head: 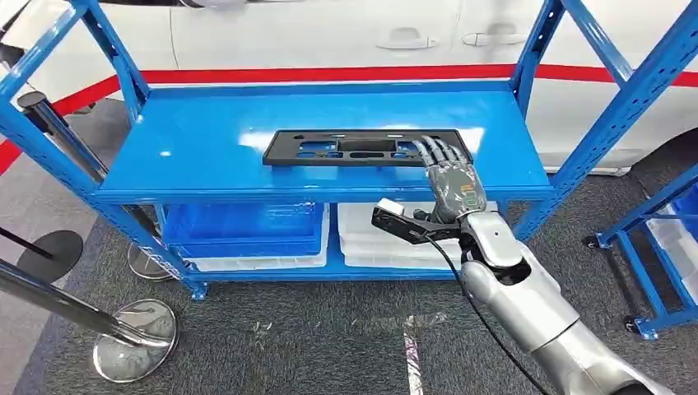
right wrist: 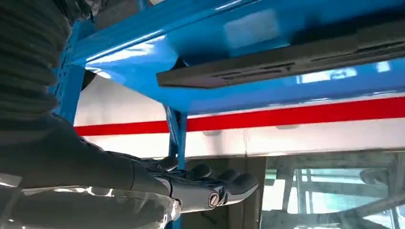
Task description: Take the parts from the cabinet and place them on the table.
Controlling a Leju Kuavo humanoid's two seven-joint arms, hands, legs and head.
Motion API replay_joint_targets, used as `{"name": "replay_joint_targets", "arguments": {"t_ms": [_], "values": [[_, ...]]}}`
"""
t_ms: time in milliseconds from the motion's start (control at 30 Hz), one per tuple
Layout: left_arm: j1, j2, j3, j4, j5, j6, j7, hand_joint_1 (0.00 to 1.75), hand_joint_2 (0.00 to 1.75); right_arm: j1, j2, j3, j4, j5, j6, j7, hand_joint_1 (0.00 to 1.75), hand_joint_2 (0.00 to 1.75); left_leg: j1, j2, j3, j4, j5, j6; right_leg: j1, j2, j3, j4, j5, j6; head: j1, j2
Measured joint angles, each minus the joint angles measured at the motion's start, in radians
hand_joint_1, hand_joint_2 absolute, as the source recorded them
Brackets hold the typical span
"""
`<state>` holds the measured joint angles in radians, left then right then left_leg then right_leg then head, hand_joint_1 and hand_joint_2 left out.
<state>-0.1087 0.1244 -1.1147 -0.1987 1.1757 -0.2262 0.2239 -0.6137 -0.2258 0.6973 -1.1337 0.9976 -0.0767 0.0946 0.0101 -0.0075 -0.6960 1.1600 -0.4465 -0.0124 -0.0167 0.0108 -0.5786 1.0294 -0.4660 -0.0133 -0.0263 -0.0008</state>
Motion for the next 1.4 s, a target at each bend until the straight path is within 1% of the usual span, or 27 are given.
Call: {"name": "replay_joint_targets", "arguments": {"t_ms": [33,100,167,233,267,367,400,433,467,533,600,700,767,800,867,900,933,967,1033,1067,1100,1133,1200,1267,1300,1367,1400], "values": [[0.000,0.000,0.000,0.000,0.000,-0.001,0.000,0.00,0.00,-0.004,0.006,0.000,0.008,0.002,0.000,-0.002,0.00,1.75,0.000,0.000,0.036,-0.087,0.043,0.004,0.000,0.001,0.009,0.001,-0.007,0.003,0.000,0.000],[-0.003,0.001,0.000,0.000,0.002,-0.002,0.000,0.00,0.00,-0.015,0.013,0.000,0.028,0.006,-0.005,-0.005,0.00,1.75,-0.009,-0.002,0.063,-0.132,0.015,0.013,0.006,0.001,0.007,0.002,-0.014,0.013,0.000,0.000],[-0.005,0.001,0.000,0.000,0.006,-0.003,0.000,0.00,0.00,-0.017,0.022,0.000,0.045,0.006,-0.008,-0.006,0.00,1.75,-0.010,-0.003,0.058,-0.124,0.011,0.023,0.005,0.001,0.007,-0.008,-0.012,0.022,0.002,0.000],[-0.005,-0.001,-0.001,0.000,0.010,-0.004,0.000,0.00,0.00,-0.020,0.023,0.000,0.055,0.006,-0.009,-0.006,0.00,1.75,0.002,-0.001,0.073,-0.139,0.013,0.035,0.007,0.000,0.006,-0.007,-0.023,0.031,0.003,0.000],[-0.003,-0.001,-0.001,0.000,0.011,-0.005,0.001,0.00,0.00,-0.023,0.025,0.000,0.059,0.006,-0.010,-0.008,0.00,1.75,0.000,-0.001,0.082,-0.143,0.011,0.039,0.007,-0.004,-0.001,0.025,-0.036,0.035,0.004,0.000],[-0.003,-0.001,-0.001,0.000,0.012,-0.005,0.002,0.00,0.00,-0.026,0.026,0.000,0.075,0.006,-0.010,-0.011,0.00,1.75,-0.001,0.001,0.091,-0.140,-0.001,0.054,0.007,-0.005,-0.131,0.259,-0.118,0.041,0.007,0.000],[-0.003,-0.001,-0.001,0.000,0.013,-0.005,0.002,0.00,0.00,-0.023,0.026,0.000,0.081,0.006,-0.010,-0.011,0.00,1.75,-0.002,0.000,0.094,-0.139,-0.006,0.056,0.007,-0.005,-0.165,0.303,-0.118,0.042,0.006,0.000],[-0.003,-0.001,-0.001,0.000,0.014,-0.005,0.002,0.00,0.00,-0.020,0.027,0.000,0.087,0.006,-0.010,-0.011,0.00,1.75,-0.002,-0.001,0.098,-0.136,-0.011,0.056,0.007,-0.005,-0.176,0.300,-0.095,0.042,0.007,0.000],[-0.002,-0.001,-0.001,0.000,0.015,-0.005,0.001,0.00,0.00,-0.020,0.027,0.000,0.090,0.006,-0.010,-0.011,0.00,1.75,-0.002,-0.003,0.104,-0.134,-0.017,0.055,0.007,-0.005,-0.165,0.252,-0.050,0.039,0.007,0.000],[0.000,-0.001,-0.001,0.000,0.016,-0.006,0.000,0.00,0.00,-0.023,0.029,0.000,0.096,0.007,-0.010,-0.011,0.00,1.75,-0.002,-0.005,0.122,-0.131,-0.032,0.050,0.008,-0.006,-0.094,0.074,0.060,0.028,0.007,0.000],[-0.004,-0.002,-0.001,0.000,0.018,-0.007,0.000,0.00,0.00,-0.028,0.031,0.000,0.102,0.008,-0.010,-0.011,0.00,1.75,-0.009,-0.006,0.123,-0.126,-0.042,0.039,0.018,-0.006,-0.060,0.016,0.054,0.020,0.005,0.000],[-0.003,-0.002,-0.001,0.000,0.018,-0.007,0.000,0.00,0.00,-0.029,0.037,0.000,0.111,0.008,-0.008,-0.012,0.00,1.75,-0.005,-0.005,0.124,-0.138,-0.043,0.025,0.017,-0.002,-0.058,0.005,0.039,0.013,0.007,0.000],[-0.002,-0.003,-0.001,0.000,0.018,-0.007,-0.001,0.00,0.00,-0.030,0.042,0.000,0.118,0.009,-0.006,-0.012,0.00,1.75,-0.006,-0.001,0.120,-0.112,-0.062,0.013,0.006,-0.001,-0.038,-0.013,0.040,0.006,0.005,0.000],[-0.003,-0.003,-0.001,0.000,0.019,-0.007,-0.002,0.00,0.00,-0.032,0.044,0.000,0.121,0.011,-0.005,-0.012,0.00,1.75,-0.005,0.001,0.095,-0.063,-0.086,0.008,0.005,-0.002,-0.033,-0.014,0.036,0.000,0.001,0.000],[-0.005,-0.003,-0.001,0.000,0.019,-0.006,-0.002,0.00,0.00,-0.030,0.050,0.001,0.127,0.011,0.001,-0.014,0.00,1.75,-0.001,0.001,0.008,0.089,-0.142,0.003,0.006,-0.002,-0.027,-0.013,0.030,-0.005,0.002,0.000],[-0.004,-0.003,-0.001,0.000,0.019,-0.006,-0.002,0.00,0.00,-0.028,0.051,0.002,0.130,0.012,0.002,-0.014,0.00,1.75,-0.001,0.001,-0.033,0.148,-0.147,0.000,0.006,-0.002,-0.023,-0.013,0.025,-0.005,0.002,0.000],[-0.003,-0.003,-0.001,0.000,0.021,-0.006,-0.002,0.00,0.00,-0.027,0.053,0.002,0.136,0.014,0.002,-0.014,0.00,1.75,-0.001,0.001,-0.051,0.158,-0.129,0.000,0.006,-0.001,-0.018,-0.011,0.021,-0.005,0.000,0.000],[-0.001,-0.003,-0.001,0.000,0.021,-0.006,-0.002,0.00,0.00,-0.026,0.054,0.003,0.140,0.016,0.002,-0.015,0.00,1.75,0.000,0.001,-0.046,0.122,-0.089,0.000,0.005,0.000,-0.012,-0.009,0.015,-0.004,0.002,0.000],[0.002,-0.003,-0.001,0.000,0.021,-0.006,-0.002,0.00,0.00,-0.026,0.058,0.003,0.145,0.020,0.003,-0.019,0.00,1.75,0.002,0.001,0.015,-0.039,0.020,0.002,0.004,0.001,0.003,-0.002,-0.001,0.000,0.001,0.000],[0.001,-0.003,-0.001,0.000,0.021,-0.006,-0.002,0.00,0.00,-0.027,0.059,0.003,0.149,0.022,0.003,-0.019,0.00,1.75,0.002,0.000,0.040,-0.100,0.034,0.005,0.003,0.001,0.010,0.000,-0.008,0.005,0.003,0.000],[0.001,-0.003,-0.001,0.000,0.022,-0.006,-0.003,0.00,0.00,-0.030,0.061,0.003,0.151,0.024,0.003,-0.020,0.00,1.75,-0.006,-0.001,0.055,-0.110,0.019,0.007,0.009,0.002,0.006,-0.002,-0.011,0.010,0.002,0.000],[-0.004,-0.003,-0.001,0.000,0.023,-0.006,-0.003,0.00,0.00,-0.031,0.062,0.004,0.153,0.025,0.005,-0.021,0.00,1.75,-0.006,-0.002,0.054,-0.120,0.014,0.017,0.009,0.003,0.001,0.000,-0.011,0.016,0.001,0.000],[-0.002,-0.003,-0.001,0.000,0.030,-0.006,-0.003,0.00,0.00,-0.030,0.065,0.006,0.158,0.026,0.006,-0.021,0.00,1.75,-0.007,-0.003,0.053,-0.120,0.010,0.025,0.008,0.002,0.006,-0.007,-0.012,0.024,0.003,0.000],[-0.002,-0.004,-0.001,0.000,0.037,-0.006,-0.006,0.00,0.00,-0.030,0.067,0.007,0.162,0.027,0.008,-0.021,0.00,1.75,0.000,-0.002,0.070,-0.132,0.010,0.037,0.005,-0.002,0.003,0.014,-0.029,0.036,0.004,0.000],[0.000,-0.004,-0.001,0.000,0.039,-0.005,-0.006,0.00,0.00,-0.030,0.069,0.008,0.165,0.029,0.011,-0.021,0.00,1.75,-0.001,0.000,0.075,-0.133,0.005,0.045,0.007,-0.005,-0.018,0.062,-0.052,0.039,0.006,0.000],[-0.002,-0.004,-0.001,0.000,0.040,-0.004,-0.008,0.00,0.00,-0.026,0.069,0.010,0.170,0.029,0.015,-0.022,0.00,1.75,-0.002,0.000,0.080,-0.133,0.000,0.054,0.007,-0.005,-0.106,0.221,-0.110,0.044,0.007,0.000],[-0.002,-0.004,0.000,0.000,0.040,-0.003,-0.008,0.00,0.00,-0.022,0.069,0.011,0.174,0.029,0.018,-0.022,0.00,1.75,-0.002,0.000,0.082,-0.133,-0.003,0.056,0.007,-0.005,-0.146,0.284,-0.124,0.046,0.007,0.000]]}}
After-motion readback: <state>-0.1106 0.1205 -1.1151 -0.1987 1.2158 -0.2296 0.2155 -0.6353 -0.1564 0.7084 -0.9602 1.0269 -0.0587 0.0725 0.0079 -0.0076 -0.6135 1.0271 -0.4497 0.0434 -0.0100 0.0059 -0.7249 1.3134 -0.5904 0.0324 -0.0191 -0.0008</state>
